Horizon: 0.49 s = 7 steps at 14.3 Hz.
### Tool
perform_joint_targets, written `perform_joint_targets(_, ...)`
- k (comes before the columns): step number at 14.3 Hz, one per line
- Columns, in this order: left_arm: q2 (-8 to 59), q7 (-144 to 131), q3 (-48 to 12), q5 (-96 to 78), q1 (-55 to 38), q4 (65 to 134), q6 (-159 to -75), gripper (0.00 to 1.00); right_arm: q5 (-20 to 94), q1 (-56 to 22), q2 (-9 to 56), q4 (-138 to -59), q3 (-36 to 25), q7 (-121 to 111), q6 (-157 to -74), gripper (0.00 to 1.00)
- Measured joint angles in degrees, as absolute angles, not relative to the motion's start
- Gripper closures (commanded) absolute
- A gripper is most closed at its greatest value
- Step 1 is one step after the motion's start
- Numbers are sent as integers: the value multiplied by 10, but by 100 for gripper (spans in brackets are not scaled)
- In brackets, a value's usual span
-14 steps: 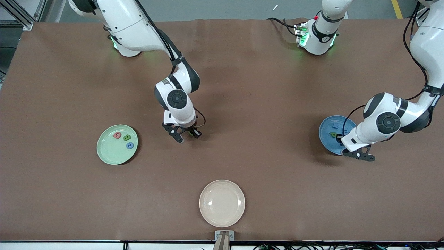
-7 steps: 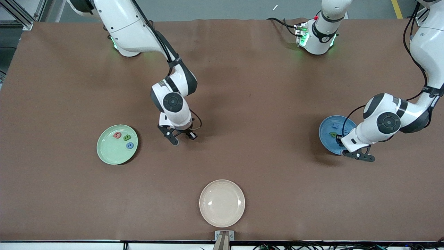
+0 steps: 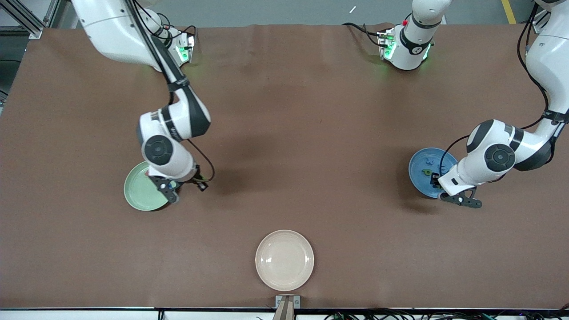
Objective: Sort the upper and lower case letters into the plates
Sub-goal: 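Release the u with the left gripper while the right gripper grasps Z, then release the Z with the right gripper while the left gripper withdraws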
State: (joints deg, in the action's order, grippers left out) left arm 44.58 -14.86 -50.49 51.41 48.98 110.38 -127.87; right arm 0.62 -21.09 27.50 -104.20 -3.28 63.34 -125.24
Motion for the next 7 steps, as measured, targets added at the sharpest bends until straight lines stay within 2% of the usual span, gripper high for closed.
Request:
perform_joint_targets(3,445,-149,-512,514,491,1095,-1279,1,6,-156,269,-1058,-34,558,-1242,100)
perform_joint_targets(7,439,-149,-538,513,512,1090,-1278,1,6,-91,271,-1089,-35,469,-1274,100)
